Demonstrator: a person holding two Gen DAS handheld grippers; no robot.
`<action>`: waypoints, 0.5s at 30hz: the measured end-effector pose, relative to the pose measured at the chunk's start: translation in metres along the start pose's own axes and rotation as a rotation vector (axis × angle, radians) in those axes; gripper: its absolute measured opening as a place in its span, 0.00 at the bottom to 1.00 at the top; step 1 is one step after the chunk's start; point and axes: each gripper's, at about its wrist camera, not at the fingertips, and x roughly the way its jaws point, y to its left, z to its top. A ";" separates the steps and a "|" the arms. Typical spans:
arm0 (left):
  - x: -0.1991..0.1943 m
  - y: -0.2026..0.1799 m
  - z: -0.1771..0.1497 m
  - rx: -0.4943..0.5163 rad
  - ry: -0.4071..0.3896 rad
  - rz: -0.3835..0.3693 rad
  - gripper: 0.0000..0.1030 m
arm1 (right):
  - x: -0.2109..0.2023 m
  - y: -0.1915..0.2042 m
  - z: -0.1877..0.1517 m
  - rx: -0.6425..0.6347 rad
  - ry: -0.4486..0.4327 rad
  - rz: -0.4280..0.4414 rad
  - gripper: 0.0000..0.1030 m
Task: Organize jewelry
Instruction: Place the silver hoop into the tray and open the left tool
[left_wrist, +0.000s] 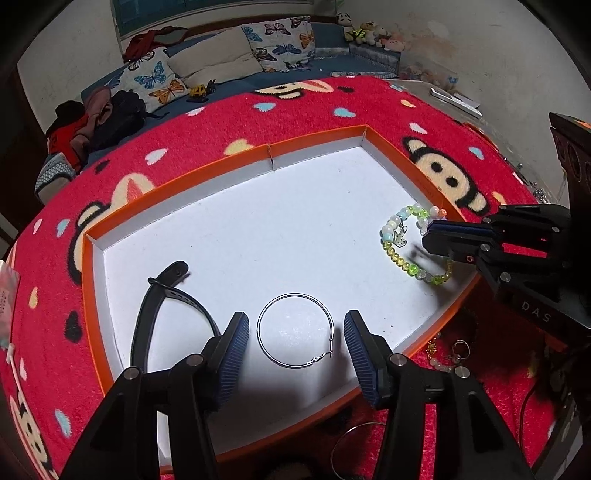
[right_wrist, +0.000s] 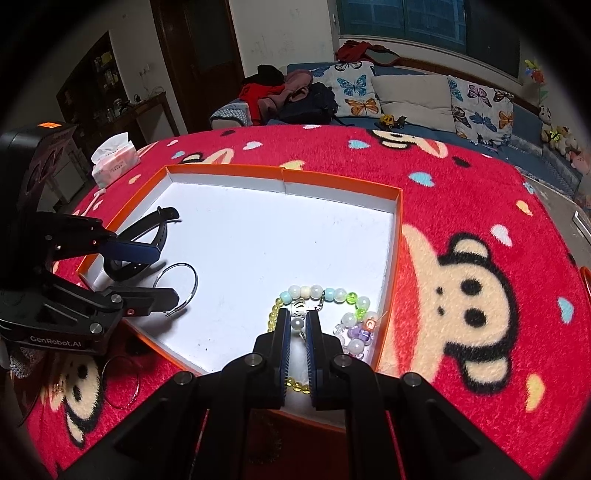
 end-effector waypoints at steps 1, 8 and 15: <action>-0.002 0.000 -0.001 0.000 -0.003 0.001 0.56 | -0.002 0.000 0.000 0.001 -0.003 0.000 0.11; -0.026 -0.005 -0.007 0.008 -0.031 0.014 0.56 | -0.014 -0.001 0.001 0.013 -0.025 -0.006 0.23; -0.060 -0.020 -0.031 0.029 -0.062 0.004 0.57 | -0.038 0.006 -0.006 0.005 -0.060 -0.008 0.31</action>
